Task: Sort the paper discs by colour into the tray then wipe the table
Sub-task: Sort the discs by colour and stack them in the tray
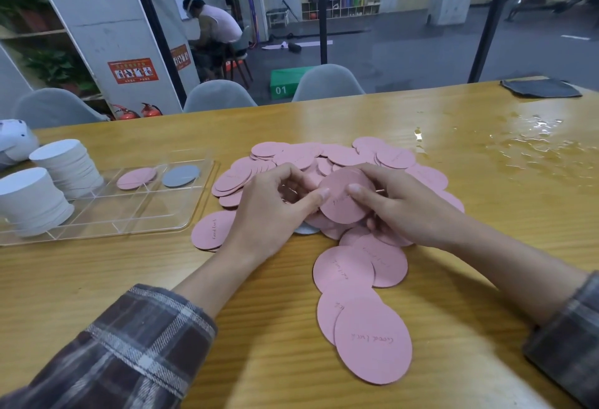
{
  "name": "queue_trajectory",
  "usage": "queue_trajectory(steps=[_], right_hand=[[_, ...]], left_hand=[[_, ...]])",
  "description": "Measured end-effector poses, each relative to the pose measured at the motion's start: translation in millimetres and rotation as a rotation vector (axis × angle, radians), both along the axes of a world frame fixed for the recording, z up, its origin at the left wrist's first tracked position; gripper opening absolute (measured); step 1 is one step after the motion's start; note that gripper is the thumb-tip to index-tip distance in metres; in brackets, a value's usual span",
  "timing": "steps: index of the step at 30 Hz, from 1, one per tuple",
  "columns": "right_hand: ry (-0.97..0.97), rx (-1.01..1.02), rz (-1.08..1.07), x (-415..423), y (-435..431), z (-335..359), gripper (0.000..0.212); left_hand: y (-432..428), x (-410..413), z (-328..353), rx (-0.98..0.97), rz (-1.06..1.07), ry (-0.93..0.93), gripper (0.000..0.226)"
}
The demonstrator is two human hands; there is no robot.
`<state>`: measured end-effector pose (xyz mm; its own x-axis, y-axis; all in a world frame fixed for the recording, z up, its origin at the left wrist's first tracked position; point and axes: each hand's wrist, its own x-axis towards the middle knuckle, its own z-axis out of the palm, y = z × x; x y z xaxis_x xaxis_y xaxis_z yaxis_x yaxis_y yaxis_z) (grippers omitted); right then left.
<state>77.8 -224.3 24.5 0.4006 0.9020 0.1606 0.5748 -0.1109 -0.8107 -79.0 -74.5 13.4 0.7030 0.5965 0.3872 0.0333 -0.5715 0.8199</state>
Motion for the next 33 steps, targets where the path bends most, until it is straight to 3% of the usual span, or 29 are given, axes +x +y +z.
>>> queue_trajectory(steps=[2,6,13,22,28,33], right_hand=[[0.014,0.007,-0.031,2.9,-0.8,-0.1,0.021],[0.027,0.025,-0.053,5.6,-1.6,1.1,0.023],[0.067,0.012,-0.065,2.4,0.2,-0.5,0.024],[0.258,-0.01,-0.083,2.8,1.6,-1.4,0.033],[0.374,0.013,-0.055,-1.3,3.8,-2.1,0.033],[0.211,0.007,0.006,-5.1,1.8,1.5,0.03]], left_hand=[[1.2,-4.1,1.6,0.119,-0.066,0.1,0.019],[-4.3,-13.4,4.3,0.181,-0.377,0.372,0.022],[-1.8,-13.8,5.7,0.177,-0.388,0.43,0.025],[14.1,-13.4,12.6,-0.21,-0.227,0.182,0.01],[6.1,-2.9,5.9,-0.289,-0.096,0.022,0.014],[-2.9,2.3,1.4,-0.312,-0.034,-0.01,0.018]])
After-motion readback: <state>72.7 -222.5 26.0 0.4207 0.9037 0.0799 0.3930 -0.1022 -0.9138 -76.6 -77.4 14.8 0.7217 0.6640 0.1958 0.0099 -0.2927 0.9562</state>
